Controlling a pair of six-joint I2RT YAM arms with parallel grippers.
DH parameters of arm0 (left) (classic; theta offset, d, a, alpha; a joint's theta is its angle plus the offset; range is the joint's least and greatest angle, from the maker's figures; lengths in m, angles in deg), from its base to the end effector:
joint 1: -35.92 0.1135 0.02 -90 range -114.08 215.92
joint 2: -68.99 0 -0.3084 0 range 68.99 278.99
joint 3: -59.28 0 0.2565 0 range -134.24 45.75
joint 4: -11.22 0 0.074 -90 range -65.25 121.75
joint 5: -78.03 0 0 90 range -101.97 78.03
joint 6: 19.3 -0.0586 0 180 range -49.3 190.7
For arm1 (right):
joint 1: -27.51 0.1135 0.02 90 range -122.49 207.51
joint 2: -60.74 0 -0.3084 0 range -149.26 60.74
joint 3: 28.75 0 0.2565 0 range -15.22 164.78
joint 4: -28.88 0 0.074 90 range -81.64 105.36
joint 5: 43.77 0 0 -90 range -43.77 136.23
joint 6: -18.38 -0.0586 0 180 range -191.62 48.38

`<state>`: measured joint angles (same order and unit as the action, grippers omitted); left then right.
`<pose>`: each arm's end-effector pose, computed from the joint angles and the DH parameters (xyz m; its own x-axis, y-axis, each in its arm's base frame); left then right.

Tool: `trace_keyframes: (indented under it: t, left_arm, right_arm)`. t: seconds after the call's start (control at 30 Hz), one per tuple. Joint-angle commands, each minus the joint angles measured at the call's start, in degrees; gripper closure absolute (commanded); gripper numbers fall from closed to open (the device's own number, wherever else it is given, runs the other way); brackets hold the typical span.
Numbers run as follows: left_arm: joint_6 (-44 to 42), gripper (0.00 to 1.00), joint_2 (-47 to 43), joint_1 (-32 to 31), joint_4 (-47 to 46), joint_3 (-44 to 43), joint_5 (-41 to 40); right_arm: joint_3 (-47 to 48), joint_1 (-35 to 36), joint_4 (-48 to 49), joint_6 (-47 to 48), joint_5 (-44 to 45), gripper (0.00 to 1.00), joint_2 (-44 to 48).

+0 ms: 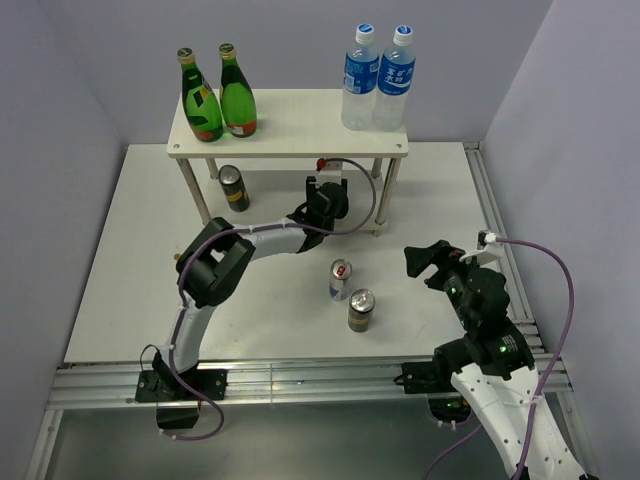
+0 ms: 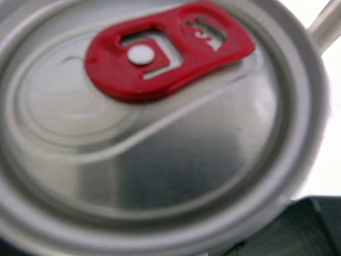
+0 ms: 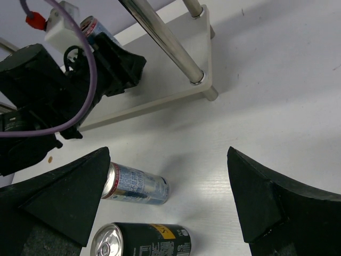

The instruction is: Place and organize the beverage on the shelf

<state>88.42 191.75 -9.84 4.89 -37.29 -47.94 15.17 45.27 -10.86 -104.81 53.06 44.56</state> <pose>0.3953 -0.3566 0.2184 -0.2849 -0.0605 -0.9566 0.1130 0.9889 -0.0962 0.0784 0.0178 0.2913 -0.2709 0.4840 -0.8321 -0.0524 0.8557 0.5148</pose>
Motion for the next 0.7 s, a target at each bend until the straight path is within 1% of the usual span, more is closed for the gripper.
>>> trace_keyframes:
  t: [0.0,0.07,0.2,0.4,0.47,0.5,0.6,0.63,0.67]
  left_arm:
    - [0.6,1.0,1.5,-1.3,-1.5,-7.1,2.0]
    - [0.3,1.0,3.0,-2.5,-0.5,-10.3,3.2]
    - [-0.7,1.0,7.6,-4.5,2.0,-15.7,1.9]
    - [1.1,1.0,7.3,-5.3,2.6,-15.7,0.3]
    - [0.7,0.95,7.0,-5.3,2.5,-15.0,0.5]
    - [0.5,0.91,6.8,-5.3,2.5,-15.0,0.8]
    - [-0.4,0.5,6.5,-5.3,2.1,-14.3,2.3]
    - [-0.8,0.34,6.4,-5.4,1.8,-14.1,2.0]
    - [-1.1,0.25,6.4,-5.7,1.5,-13.8,2.0]
  right_arm:
    - [-0.3,0.4,2.2,0.4,-0.2,0.02,-0.4]
    - [-0.4,0.5,2.2,0.4,-0.1,0.02,-0.3]
    - [-0.4,0.5,2.0,0.2,-0.1,0.02,0.2]
    - [-0.4,0.6,1.9,0.2,-0.2,0.02,0.5]
    - [-0.4,0.5,2.0,0.2,-0.2,0.02,0.5]
    - [-0.5,0.6,2.0,0.2,-0.2,0.02,0.5]
    - [-0.6,0.5,2.3,0.2,0.0,0.02,0.5]
    - [-0.6,0.6,2.2,0.2,0.0,0.02,0.5]
    - [-0.6,0.6,2.1,0.2,0.1,0.02,0.5]
